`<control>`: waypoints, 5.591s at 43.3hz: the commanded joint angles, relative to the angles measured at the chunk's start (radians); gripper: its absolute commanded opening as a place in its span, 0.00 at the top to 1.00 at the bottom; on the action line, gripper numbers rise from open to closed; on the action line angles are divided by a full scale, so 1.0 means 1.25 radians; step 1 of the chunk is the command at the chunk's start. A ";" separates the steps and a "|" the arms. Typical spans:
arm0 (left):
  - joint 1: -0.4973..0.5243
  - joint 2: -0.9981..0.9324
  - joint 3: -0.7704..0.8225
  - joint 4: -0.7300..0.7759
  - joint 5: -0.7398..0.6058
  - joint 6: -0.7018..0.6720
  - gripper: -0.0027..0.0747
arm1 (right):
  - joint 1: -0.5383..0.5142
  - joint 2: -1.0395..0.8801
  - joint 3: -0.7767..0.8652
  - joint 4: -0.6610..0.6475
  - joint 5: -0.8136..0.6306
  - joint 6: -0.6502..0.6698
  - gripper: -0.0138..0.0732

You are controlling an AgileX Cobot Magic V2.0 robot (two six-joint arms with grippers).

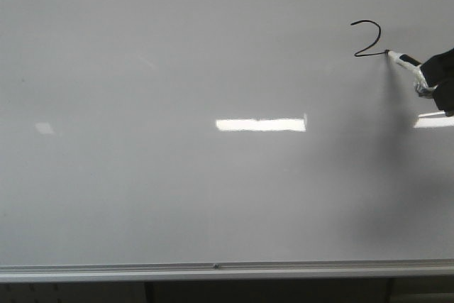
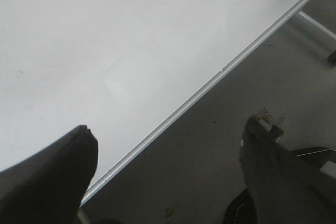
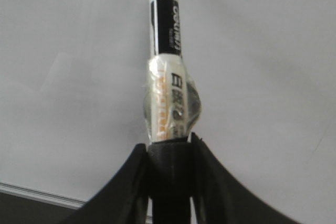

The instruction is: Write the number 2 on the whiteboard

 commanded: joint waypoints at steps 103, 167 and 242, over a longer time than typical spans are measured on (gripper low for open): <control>-0.435 0.377 -0.229 -0.161 -0.038 0.363 0.96 | 0.396 -0.284 -0.209 0.325 0.744 -0.478 0.74; 0.361 0.147 0.288 0.248 -0.934 -0.504 0.98 | 0.166 -0.466 -0.206 0.107 0.754 -0.286 0.18; 0.425 0.450 0.135 0.306 -1.106 -0.460 0.45 | 0.166 -0.465 -0.208 0.095 0.760 -0.238 0.18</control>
